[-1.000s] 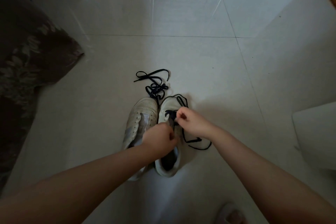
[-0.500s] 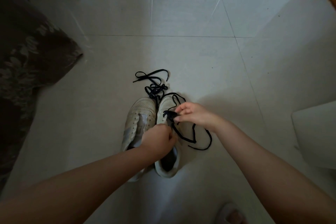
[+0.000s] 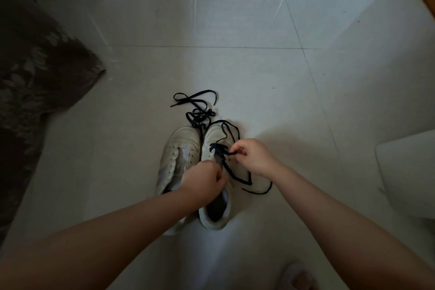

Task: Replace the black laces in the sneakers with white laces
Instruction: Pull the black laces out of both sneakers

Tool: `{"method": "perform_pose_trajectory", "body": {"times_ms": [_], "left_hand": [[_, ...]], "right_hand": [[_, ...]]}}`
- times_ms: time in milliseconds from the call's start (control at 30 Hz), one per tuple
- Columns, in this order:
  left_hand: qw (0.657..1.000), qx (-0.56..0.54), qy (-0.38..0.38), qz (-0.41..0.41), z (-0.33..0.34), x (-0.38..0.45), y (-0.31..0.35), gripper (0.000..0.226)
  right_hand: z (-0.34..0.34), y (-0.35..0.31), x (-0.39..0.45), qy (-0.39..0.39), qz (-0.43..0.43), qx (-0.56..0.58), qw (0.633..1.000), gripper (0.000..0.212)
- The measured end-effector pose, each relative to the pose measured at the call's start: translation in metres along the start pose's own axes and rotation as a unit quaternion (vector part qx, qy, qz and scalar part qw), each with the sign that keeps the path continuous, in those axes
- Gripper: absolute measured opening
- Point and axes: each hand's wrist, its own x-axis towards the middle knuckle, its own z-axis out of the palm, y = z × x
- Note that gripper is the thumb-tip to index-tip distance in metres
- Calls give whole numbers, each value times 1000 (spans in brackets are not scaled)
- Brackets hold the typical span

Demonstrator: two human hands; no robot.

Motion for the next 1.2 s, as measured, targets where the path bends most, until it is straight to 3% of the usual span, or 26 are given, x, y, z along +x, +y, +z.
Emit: {"method": "perform_pose_trajectory", "body": {"times_ms": [100,200,367,467,567,667,733,800,833,900,1067,1200], "left_hand": [[1000,5,-8,18,-2,3,0,37],[999,16,-23,29,-3,6,1,42],[1000,8,-15,26,-1,7,2,41],[1000,5,-5,27,-1,6,3,42],[1000,7,-3,28,-1,6,2,43],[999,11,-7,29,0,6,1,43],[999,8,-12,30,-2,8,0,42],[999,3,-20,33,-6,10,-2,42],[999,1,-24,34,-7,11,-3,42],[999,0,-25,31,-7,11,-2,41],[1000,3,-12,27,-5,10,-1,39],[1000,2,-12,29,-5,9,-1,39]], "right_hand": [[-14,5,5,151,21,61,986,9],[-18,10,2,192,22,50,980,5],[4,17,-12,61,74,32,995,21],[8,12,-12,44,75,28,996,18],[6,8,-5,-6,112,55,992,32],[1,4,0,-44,93,1,995,28],[-4,8,4,77,79,2,994,17],[-13,15,8,239,102,76,963,13],[-17,20,10,264,117,118,950,12],[-18,28,8,207,139,145,957,14],[3,24,-9,-22,138,120,983,37],[9,17,-5,-8,114,80,990,33]]}}
